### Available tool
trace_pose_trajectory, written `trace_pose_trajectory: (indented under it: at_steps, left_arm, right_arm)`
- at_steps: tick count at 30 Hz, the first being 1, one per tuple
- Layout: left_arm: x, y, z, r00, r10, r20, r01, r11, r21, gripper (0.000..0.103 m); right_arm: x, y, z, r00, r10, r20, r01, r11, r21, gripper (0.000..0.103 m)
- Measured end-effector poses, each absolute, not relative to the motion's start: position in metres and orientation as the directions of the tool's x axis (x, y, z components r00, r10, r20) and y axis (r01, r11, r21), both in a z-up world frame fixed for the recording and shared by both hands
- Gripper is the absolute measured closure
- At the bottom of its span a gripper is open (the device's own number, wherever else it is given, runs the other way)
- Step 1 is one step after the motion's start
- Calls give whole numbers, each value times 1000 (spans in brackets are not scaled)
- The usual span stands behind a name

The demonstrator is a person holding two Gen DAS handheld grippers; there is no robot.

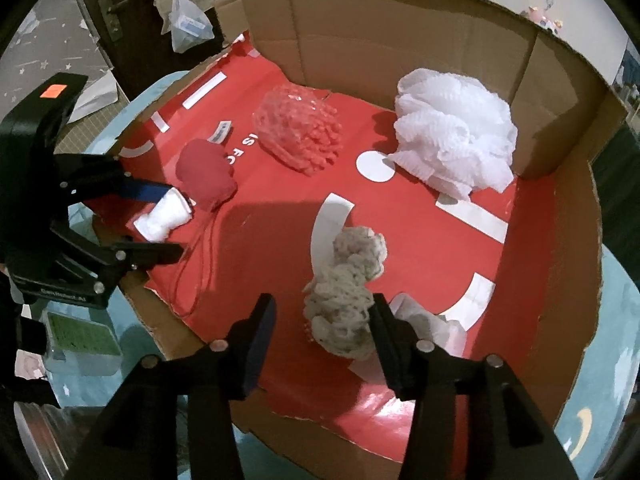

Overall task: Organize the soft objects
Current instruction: 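Lower and release the cotton pad and rope toy onto the box floor, then withdraw both open tools from the box toward the plush bunny and powder puff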

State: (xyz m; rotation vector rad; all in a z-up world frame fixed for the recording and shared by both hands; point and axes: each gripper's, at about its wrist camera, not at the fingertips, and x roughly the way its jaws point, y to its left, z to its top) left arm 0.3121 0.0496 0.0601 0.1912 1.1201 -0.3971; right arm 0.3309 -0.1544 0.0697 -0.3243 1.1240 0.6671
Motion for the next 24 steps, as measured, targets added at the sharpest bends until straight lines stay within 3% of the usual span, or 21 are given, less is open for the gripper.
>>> trace_pose_trajectory:
  at_steps: [5, 12, 20, 24]
  left_arm:
    - [311, 57, 71, 396, -232, -888, 370, 926, -77, 42]
    - [280, 63, 114, 489, -260, -833, 346, 934, -88, 30]
    - [205, 53, 172, 663, -302, -685, 349, 934, -74, 13]
    - [166, 44, 188, 735, -305, -605, 344, 937, -54, 12]
  right_arm:
    - [324, -160, 85, 322, 316, -893, -633, 773, 46, 39]
    - [297, -178, 130, 434, 329, -839, -598, 801, 5, 19]
    - [223, -200, 192, 613, 364, -701, -543, 839, -40, 0]
    - [176, -210, 210, 704, 351, -618, -504, 860, -85, 0]
